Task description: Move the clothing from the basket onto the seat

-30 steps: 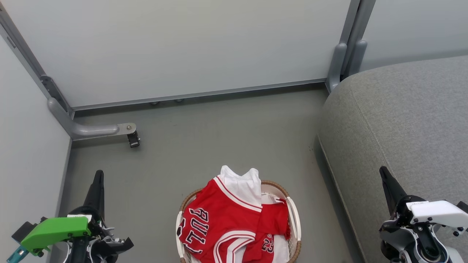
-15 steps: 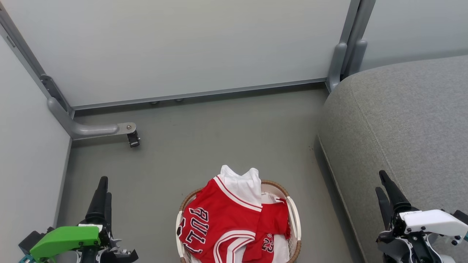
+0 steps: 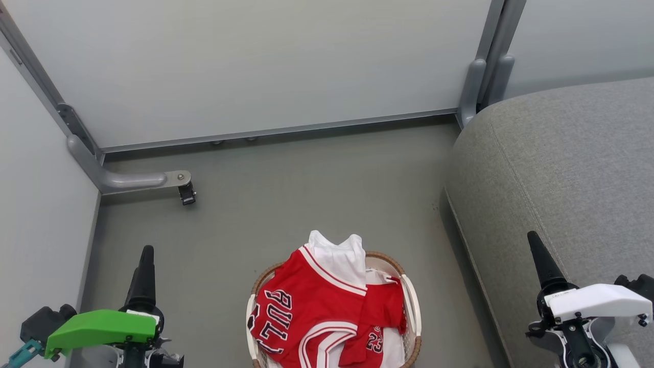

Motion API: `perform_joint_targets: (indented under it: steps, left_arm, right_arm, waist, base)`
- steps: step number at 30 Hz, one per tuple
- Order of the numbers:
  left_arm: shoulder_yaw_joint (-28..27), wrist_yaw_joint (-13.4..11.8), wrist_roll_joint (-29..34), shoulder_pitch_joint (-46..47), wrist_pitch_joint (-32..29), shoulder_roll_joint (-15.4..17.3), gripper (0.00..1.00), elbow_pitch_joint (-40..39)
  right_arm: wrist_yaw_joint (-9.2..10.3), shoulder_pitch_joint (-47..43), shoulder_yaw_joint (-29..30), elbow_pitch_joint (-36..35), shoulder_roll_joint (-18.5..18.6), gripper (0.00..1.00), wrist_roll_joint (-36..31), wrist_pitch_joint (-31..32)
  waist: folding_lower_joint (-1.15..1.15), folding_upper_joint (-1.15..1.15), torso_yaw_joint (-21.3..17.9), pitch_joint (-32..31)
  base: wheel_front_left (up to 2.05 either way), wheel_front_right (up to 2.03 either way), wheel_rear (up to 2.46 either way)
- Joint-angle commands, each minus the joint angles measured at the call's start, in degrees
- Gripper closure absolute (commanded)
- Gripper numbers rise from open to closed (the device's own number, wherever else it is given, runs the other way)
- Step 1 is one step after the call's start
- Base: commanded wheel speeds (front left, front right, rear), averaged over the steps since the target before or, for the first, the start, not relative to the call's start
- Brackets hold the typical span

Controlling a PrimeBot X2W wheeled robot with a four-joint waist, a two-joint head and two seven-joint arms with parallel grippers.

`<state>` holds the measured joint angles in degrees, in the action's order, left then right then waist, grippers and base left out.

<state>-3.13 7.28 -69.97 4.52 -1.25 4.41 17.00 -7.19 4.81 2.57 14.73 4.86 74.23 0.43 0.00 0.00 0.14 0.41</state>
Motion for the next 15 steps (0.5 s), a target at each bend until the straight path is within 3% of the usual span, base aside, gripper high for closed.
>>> perform_joint_targets:
  steps: [1,15]
  left_arm:
    - [0.49,0.09,2.87,1.65,0.68,1.03,0.00,-0.79]
    - [4.05,0.13,16.50,1.70,3.83,3.56,0.00,-0.22]
  right_arm:
    - [-0.11,1.70,-0.42,-1.24,0.90,0.00,-2.71,-0.68]
    - [-0.17,1.72,-3.21,-1.89,1.62,0.00,-18.90,-3.68]
  waist:
    - [0.00,0.00,0.01,0.02]
    - [0.00,0.00,0.11,0.09]
  base:
    - [0.00,0.00,0.00]
    - [0.00,0.00,0.00]
